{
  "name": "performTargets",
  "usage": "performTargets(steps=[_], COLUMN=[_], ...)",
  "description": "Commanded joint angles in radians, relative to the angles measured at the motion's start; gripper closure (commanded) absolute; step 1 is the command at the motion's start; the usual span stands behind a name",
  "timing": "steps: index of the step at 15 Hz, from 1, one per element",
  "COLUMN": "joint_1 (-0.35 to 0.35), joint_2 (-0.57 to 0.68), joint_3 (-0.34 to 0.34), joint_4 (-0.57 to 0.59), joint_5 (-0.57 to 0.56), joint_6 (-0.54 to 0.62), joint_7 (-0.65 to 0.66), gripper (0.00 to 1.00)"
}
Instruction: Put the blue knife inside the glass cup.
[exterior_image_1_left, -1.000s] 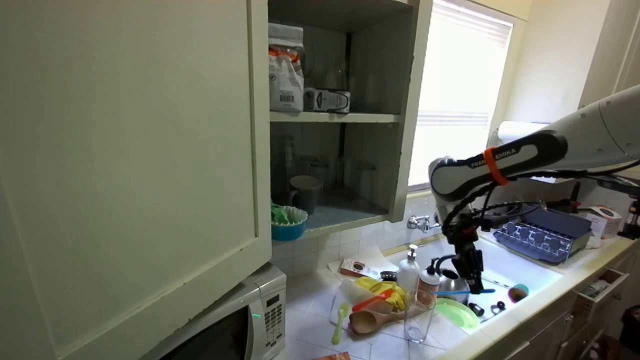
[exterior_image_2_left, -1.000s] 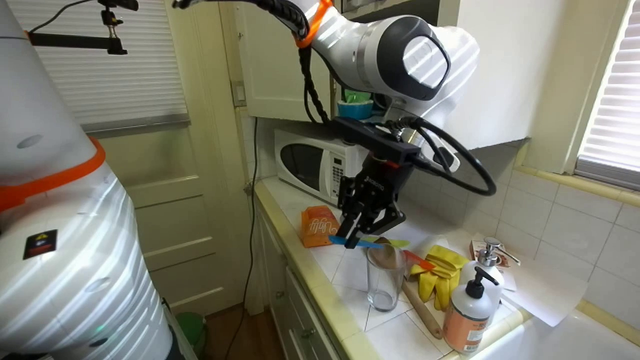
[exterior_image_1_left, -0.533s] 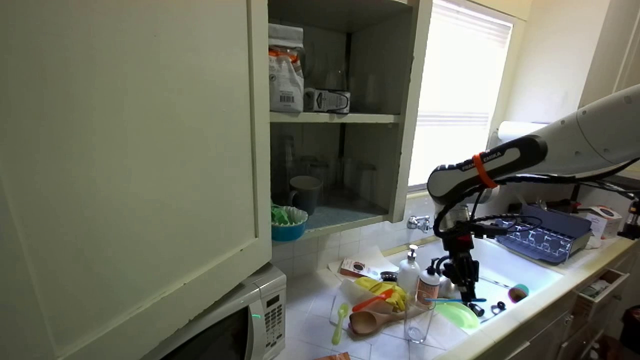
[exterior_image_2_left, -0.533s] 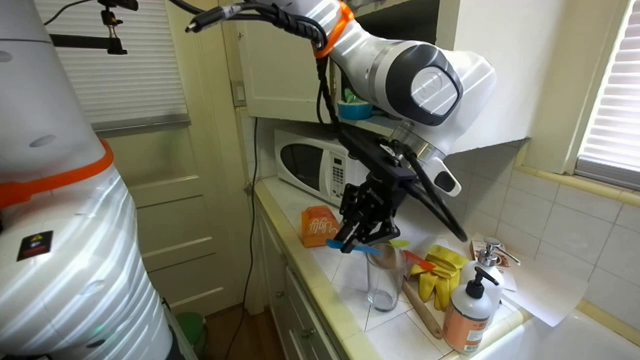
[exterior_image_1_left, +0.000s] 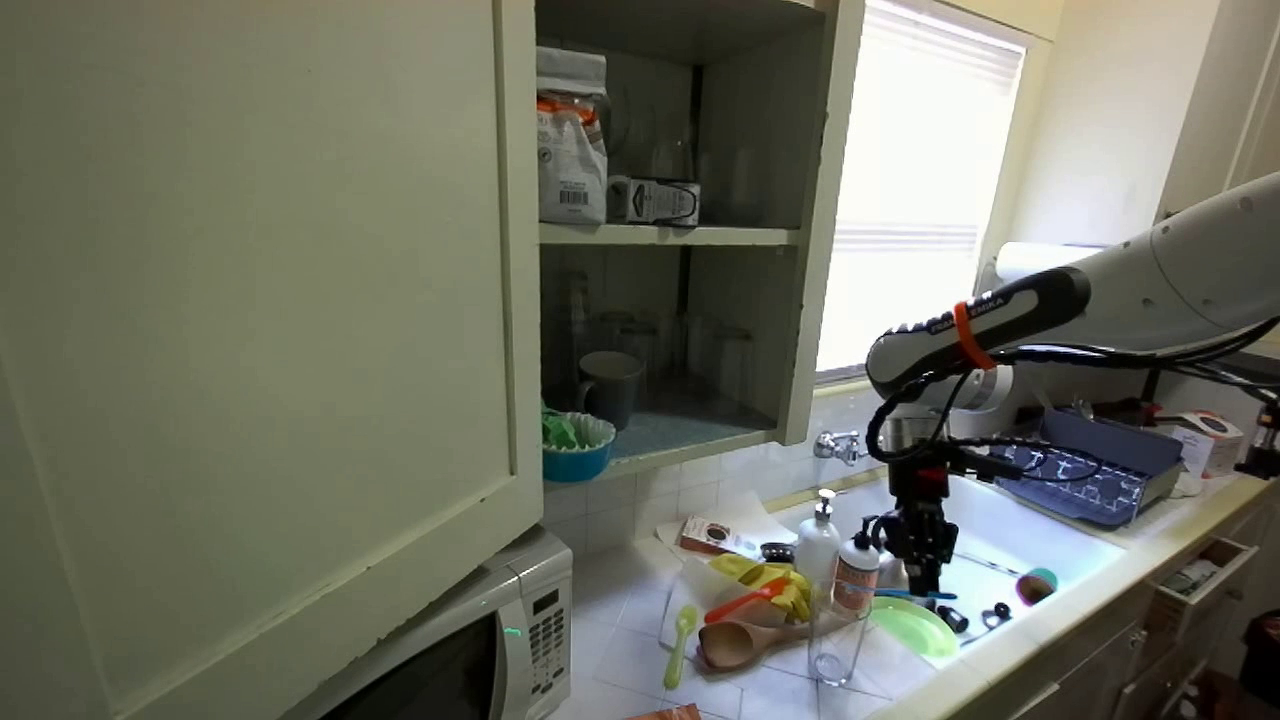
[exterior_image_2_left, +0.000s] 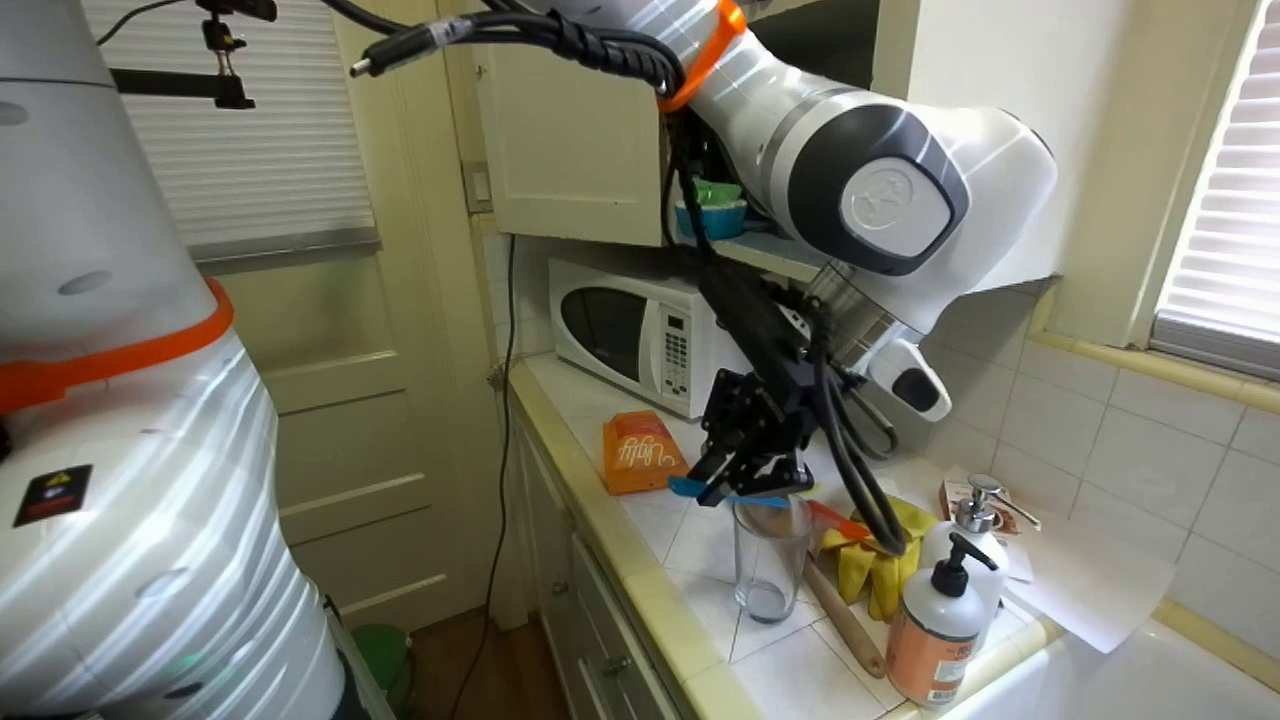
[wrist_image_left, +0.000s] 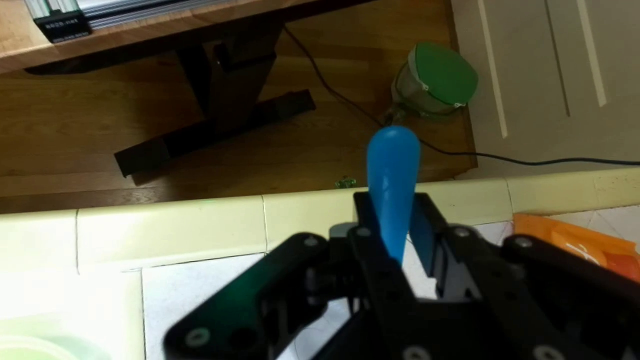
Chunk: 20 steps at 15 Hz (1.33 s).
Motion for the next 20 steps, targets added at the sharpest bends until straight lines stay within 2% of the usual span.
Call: performTargets(steps=[1,2,20], joint_1=[-0.008,-0.008,-0.054], joint_2=[0.002,0.002,0.234], joint_3=[0.008,0.008,0.003], joint_4=[0.002,0.002,0.132], joint_5=[0.001,0.002,0.209], joint_6=[-0.002,-0.002,-0.081], joint_7=[-0.001,-0.001,0.013], gripper=[0.77,0.94,0.94])
